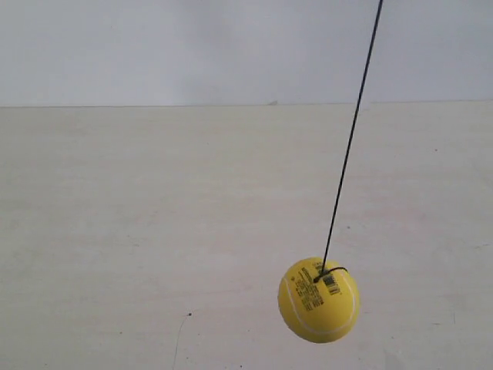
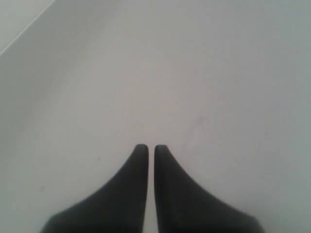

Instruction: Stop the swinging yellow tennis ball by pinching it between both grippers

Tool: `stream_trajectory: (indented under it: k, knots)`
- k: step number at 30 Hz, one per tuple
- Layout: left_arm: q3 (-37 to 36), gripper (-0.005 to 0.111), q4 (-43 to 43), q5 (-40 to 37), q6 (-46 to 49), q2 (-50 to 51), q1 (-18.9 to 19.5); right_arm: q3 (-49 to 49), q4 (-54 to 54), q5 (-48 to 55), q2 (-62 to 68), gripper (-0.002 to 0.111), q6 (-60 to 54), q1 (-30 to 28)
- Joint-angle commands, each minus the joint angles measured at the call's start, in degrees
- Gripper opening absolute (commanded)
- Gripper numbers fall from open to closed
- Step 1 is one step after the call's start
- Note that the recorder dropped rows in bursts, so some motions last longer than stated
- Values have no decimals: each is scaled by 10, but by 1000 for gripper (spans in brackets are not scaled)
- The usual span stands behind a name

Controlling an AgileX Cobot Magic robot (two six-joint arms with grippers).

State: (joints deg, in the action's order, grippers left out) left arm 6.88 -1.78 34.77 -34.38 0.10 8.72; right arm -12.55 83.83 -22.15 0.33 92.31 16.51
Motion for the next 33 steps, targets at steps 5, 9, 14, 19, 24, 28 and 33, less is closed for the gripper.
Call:
stream_trajectory:
  k: [5,9,14,19,24,28,33]
  knots:
    - [-37,5,-10,-224,-6,-1,1,-2,1,0,-3,0,2,1]
    - [-69,5,-10,-223,-6,-1,1,-2,1,0,-3,0,2,1]
    - [-69,5,-10,-275,-6,-1,1,-2,1,-1,-3,0,2,1]
    - [-69,5,-10,-281,-6,-1,1,-2,1,-1,-3,0,2,1]
    - [-69,5,-10,-284,-6,-1,1,-2,1,-1,-3,0,2,1]
    - [-69,5,-10,-289,-6,-1,1,-2,1,-1,-3,0,2,1]
    - [-69,5,-10,-303,-6,-1,1,-2,1,-1,-3,0,2,1]
